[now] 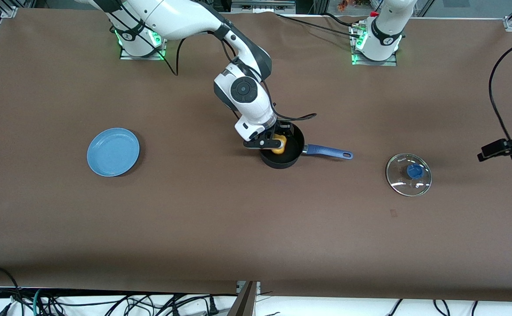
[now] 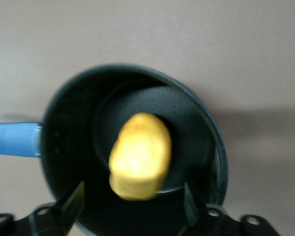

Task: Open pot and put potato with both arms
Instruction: 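Open the right gripper over the saucepan while the left gripper withdraws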

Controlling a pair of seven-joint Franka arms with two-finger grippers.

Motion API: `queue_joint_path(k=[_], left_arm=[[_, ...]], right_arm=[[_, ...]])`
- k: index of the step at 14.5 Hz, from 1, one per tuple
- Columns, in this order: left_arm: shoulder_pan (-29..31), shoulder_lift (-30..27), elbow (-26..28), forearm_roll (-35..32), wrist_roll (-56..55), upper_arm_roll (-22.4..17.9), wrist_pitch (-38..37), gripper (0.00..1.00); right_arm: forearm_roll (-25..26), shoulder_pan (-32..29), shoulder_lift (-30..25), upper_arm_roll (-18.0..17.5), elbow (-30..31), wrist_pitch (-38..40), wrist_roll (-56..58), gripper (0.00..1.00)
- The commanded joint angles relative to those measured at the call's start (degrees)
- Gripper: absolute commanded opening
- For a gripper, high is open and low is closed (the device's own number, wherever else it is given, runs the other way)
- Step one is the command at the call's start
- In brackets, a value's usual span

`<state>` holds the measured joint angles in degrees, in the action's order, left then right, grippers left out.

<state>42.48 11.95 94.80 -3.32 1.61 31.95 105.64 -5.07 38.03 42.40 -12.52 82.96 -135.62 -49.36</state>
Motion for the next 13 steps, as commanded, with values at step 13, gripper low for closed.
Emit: queue_joint_path(k=[13], left_arm=[[-36.7,-11.5,-5.9,6.4,-2.7,-33.3,-18.5,1.0]], right_arm=[[4.1,-19.2,-15.2,6.3,-15.8,48.4,30.8,1.0]])
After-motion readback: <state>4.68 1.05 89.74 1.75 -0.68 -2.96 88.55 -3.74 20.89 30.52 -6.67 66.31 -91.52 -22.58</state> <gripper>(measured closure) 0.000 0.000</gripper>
